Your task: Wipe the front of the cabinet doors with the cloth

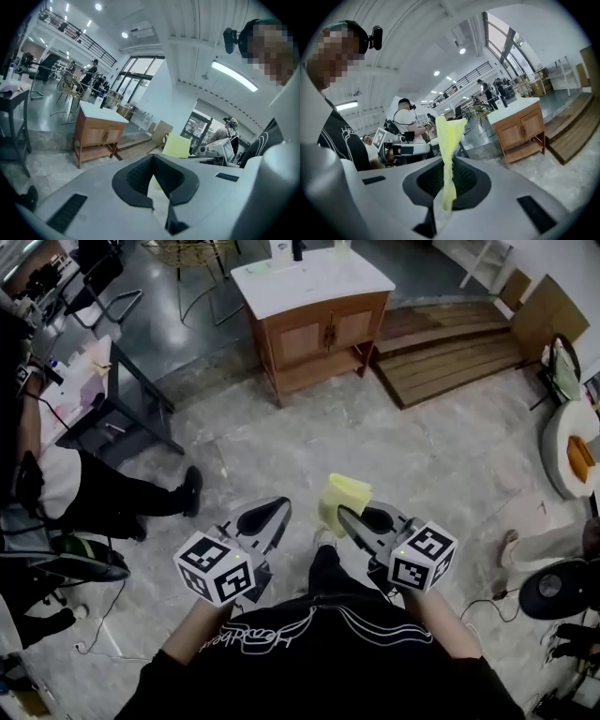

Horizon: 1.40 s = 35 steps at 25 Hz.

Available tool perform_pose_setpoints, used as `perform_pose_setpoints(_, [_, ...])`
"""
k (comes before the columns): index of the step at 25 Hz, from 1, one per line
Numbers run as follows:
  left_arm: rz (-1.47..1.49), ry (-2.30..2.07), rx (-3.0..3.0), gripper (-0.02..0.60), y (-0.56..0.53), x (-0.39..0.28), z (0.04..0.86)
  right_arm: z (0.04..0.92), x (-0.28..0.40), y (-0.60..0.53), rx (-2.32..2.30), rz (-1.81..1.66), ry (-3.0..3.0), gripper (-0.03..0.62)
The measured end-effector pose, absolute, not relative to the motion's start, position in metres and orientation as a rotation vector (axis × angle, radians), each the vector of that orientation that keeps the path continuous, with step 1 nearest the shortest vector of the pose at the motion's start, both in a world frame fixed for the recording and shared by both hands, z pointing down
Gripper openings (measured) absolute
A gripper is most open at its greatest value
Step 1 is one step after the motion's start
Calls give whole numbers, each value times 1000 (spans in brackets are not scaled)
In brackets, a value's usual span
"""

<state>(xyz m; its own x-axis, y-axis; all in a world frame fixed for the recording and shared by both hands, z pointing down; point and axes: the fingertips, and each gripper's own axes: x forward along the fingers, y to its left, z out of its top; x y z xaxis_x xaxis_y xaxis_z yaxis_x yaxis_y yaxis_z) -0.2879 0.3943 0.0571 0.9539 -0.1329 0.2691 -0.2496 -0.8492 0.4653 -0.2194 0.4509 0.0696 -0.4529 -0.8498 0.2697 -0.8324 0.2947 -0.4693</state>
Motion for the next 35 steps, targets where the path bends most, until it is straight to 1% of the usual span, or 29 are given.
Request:
perform_pose_setpoints(5, [404, -279, 2598, 6, 357, -204, 71, 90, -133, 410, -1669, -952, 2459, 41])
perform_pose_setpoints(9, [442, -265, 2607, 6, 338, -157, 71, 92, -90, 375, -1652, -933, 2491, 41])
perform_pose_setpoints(13, [430, -319, 2579, 6, 318, -142, 77, 101, -71, 352, -1619, -949, 2505, 41])
perform_pose_setpoints(18, [493, -412, 2490, 6, 292, -144, 117, 118, -68, 334, -1591, -976, 2510, 41])
perform_pose_setpoints(20, [472, -424, 2454, 6, 276, -136, 128, 129, -61, 324, -1600, -998, 2505, 41])
perform_pose_setpoints(22, [451, -418, 2437, 6, 255, -122, 134, 141, -48, 309, -1619, -1038, 2491, 41])
perform_pose_setpoints(25, [495, -417, 2455, 6, 218, -100, 149, 158, -27, 275, -1651, -1076, 2464, 41])
perform_pose_setpoints(35, [512, -430, 2355, 6, 70, -29, 230, 232, 36, 139, -1732, -1208, 2441, 41])
